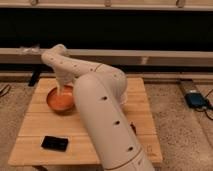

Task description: Drag the ceramic bowl in a circle

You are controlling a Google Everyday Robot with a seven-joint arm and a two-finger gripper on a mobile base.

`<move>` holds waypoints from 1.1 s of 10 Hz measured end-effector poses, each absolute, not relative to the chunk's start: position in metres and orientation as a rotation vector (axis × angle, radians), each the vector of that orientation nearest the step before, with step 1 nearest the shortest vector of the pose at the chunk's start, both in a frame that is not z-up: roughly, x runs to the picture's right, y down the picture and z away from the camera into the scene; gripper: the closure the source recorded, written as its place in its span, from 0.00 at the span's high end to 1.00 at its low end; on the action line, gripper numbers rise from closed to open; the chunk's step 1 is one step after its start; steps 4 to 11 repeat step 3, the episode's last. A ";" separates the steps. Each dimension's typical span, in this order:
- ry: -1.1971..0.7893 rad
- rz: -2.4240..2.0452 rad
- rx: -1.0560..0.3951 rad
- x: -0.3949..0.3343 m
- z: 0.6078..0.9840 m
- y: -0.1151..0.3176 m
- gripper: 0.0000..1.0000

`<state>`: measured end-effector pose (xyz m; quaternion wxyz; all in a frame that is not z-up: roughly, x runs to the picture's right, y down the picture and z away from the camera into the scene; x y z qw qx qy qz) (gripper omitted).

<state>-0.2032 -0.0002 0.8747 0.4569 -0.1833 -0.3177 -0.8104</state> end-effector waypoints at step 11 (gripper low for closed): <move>-0.831 -1.974 -0.414 -0.187 0.858 -0.010 0.80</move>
